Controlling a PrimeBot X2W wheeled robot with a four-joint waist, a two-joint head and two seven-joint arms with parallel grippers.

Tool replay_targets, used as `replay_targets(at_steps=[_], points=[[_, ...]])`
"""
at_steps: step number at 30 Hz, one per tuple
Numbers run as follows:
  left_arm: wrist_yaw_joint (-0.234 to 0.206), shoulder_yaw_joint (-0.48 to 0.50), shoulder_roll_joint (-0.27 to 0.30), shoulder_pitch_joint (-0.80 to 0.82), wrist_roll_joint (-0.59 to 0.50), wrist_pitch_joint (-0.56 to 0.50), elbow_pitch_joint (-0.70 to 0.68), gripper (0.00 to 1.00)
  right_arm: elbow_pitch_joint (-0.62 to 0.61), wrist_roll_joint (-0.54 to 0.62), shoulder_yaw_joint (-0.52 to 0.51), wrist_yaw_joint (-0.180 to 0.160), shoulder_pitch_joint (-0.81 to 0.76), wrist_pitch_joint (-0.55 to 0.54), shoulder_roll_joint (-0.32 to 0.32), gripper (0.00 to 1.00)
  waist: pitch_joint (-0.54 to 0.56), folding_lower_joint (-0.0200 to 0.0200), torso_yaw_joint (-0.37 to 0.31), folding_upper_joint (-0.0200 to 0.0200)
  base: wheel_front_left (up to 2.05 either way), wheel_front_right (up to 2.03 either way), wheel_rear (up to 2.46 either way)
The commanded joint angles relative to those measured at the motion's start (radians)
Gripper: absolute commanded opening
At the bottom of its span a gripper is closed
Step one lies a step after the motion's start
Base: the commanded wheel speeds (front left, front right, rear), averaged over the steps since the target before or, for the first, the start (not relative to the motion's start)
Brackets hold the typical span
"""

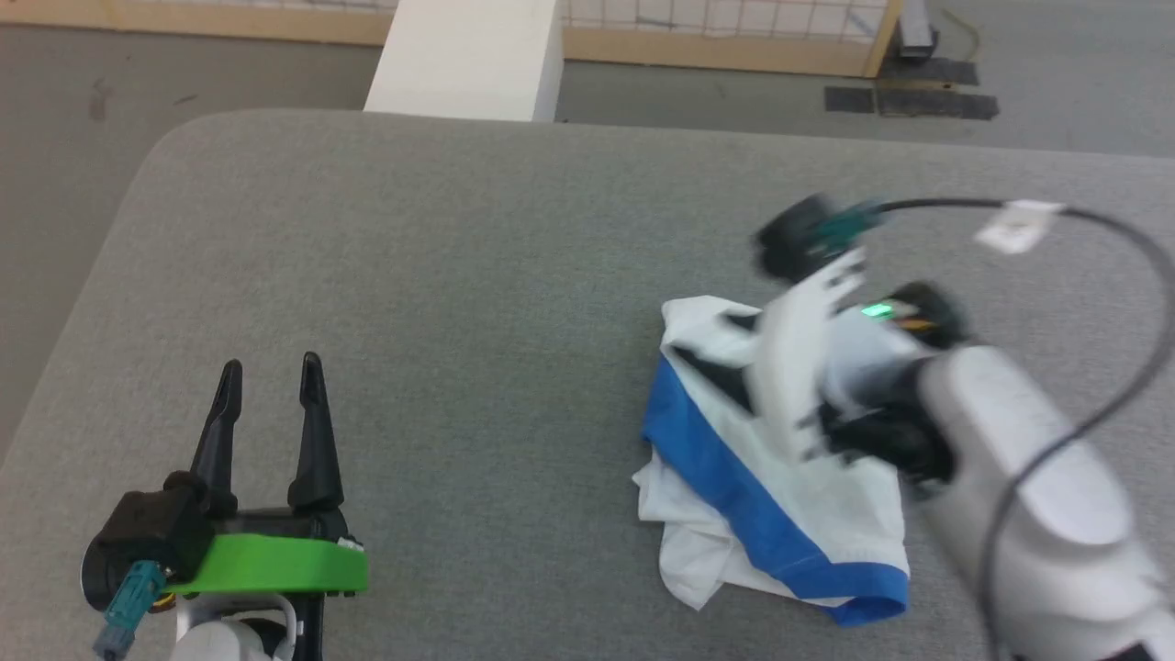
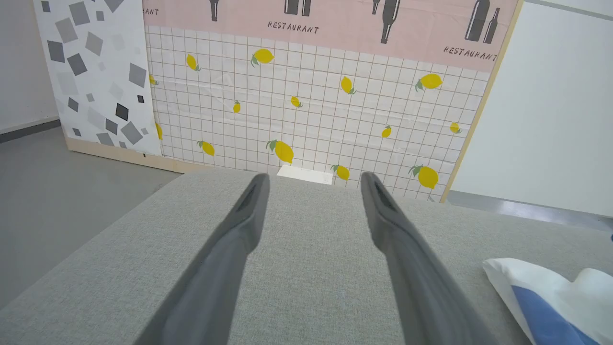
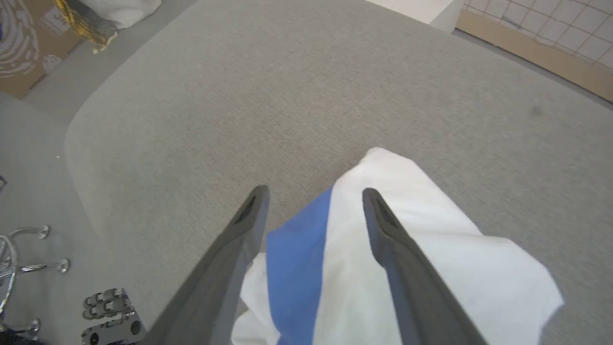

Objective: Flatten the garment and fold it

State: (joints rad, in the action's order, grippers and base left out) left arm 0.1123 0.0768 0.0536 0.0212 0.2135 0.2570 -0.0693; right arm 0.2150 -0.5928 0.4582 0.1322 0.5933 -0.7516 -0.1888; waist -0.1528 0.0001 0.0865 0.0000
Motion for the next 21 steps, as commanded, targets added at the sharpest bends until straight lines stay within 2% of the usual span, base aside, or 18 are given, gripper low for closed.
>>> replay_targets(at_steps=[1, 4, 6, 14, 21], points=[[-0.005, 0.002, -0.003, -0.012, -0.006, 0.005, 0.0, 1.0, -0.018, 0.025, -0.031, -0.002, -0.018, 0.004, -0.039, 1.0, 0.023, -0.0001, -0.025, 0.0, 0.0, 0.0, 0.0], [-0.006, 0.0, -0.003, -0.016, -0.007, 0.005, -0.003, 1.0, -0.058, 0.11, -0.115, -0.002, -0.076, -0.011, -0.095, 1.0, 0.027, -0.0001, -0.04, 0.0, 0.0, 0.0, 0.0], [-0.007, 0.0, -0.003, -0.016, -0.006, 0.005, -0.006, 1.0, -0.077, 0.155, -0.17, -0.002, -0.125, -0.035, -0.098, 1.0, 0.023, -0.0001, -0.049, 0.0, 0.0, 0.0, 0.0], [-0.006, -0.014, -0.003, 0.002, 0.0, 0.005, -0.008, 1.0, -0.09, 0.27, -0.262, -0.002, -0.266, -0.106, -0.03, 1.0, -0.011, -0.0001, -0.047, 0.0, 0.0, 0.0, 0.0], [-0.008, -0.023, -0.003, 0.016, 0.004, 0.005, -0.004, 1.0, -0.011, 0.346, -0.277, -0.002, -0.287, -0.118, 0.024, 1.0, -0.033, -0.0001, -0.02, 0.0, 0.0, 0.0, 0.0]])
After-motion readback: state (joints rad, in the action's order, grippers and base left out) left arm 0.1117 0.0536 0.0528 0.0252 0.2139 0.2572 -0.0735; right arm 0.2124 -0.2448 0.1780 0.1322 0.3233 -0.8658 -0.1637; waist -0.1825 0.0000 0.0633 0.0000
